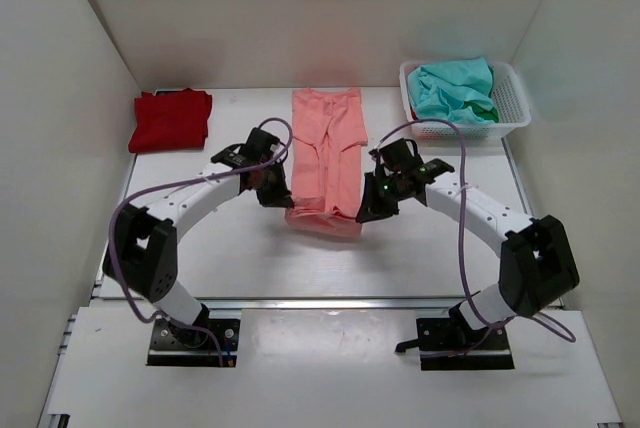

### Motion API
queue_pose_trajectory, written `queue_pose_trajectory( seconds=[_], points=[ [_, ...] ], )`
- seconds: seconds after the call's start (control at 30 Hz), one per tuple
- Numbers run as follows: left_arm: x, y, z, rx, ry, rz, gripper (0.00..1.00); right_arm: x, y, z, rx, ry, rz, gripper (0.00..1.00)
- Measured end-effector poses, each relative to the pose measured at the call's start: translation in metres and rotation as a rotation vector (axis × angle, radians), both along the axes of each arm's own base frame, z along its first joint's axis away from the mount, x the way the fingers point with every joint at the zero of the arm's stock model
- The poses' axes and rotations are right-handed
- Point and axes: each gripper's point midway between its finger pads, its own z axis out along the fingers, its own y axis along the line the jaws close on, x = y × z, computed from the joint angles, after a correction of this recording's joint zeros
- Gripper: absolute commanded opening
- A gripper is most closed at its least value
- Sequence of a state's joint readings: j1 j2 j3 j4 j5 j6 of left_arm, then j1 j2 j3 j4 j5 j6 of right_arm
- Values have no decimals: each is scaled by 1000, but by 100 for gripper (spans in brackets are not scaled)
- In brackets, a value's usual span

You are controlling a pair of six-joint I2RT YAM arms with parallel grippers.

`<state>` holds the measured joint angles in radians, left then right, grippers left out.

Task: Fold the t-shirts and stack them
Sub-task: Fold the folded rectangular tshirt in 1/3 of the way

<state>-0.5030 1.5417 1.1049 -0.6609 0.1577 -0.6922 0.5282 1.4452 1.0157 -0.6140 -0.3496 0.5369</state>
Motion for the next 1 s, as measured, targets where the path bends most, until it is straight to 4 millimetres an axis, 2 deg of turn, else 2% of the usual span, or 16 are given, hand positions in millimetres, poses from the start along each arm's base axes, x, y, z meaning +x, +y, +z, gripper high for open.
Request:
queue_pose_trajectory(
  seconds=[0.23, 0.47, 0.53, 0.57, 0.6, 0.63, 0.7, 0.77, 0.9, 1.0],
  points=[
    [56, 6, -8, 32, 14, 12, 0, 62, -11, 7, -34, -35, -12, 0],
    [111, 2, -17, 30, 22, 14, 2, 129, -14, -2, -67, -64, 0, 0],
    [131, -3, -20, 20, 10, 12, 17, 148, -12, -7, -74, -69, 4, 4],
    [140, -5, -21, 17, 6, 6, 24, 158, -12, -9, -77, -73, 3, 13],
    [149, -8, -22, 12, 5, 3, 45, 167, -10, -12, -80, -75, 2, 19],
    [160, -10, -22, 8, -6, 2, 53, 177, -10, -14, -88, -82, -3, 27],
    [177, -12, -22, -6, -23, 16, 56, 193, -13, -19, -108, -102, -14, 22],
    [185, -9, -19, -18, -34, 41, 57, 201, -17, -21, -125, -116, -30, 31],
    [196, 9, -12, -45, -59, 105, 58, 210, -29, -18, -147, -153, -76, 31],
    [187, 26, -13, -49, -47, 134, 57, 201, -40, -16, -157, -161, -104, 34]
  ],
)
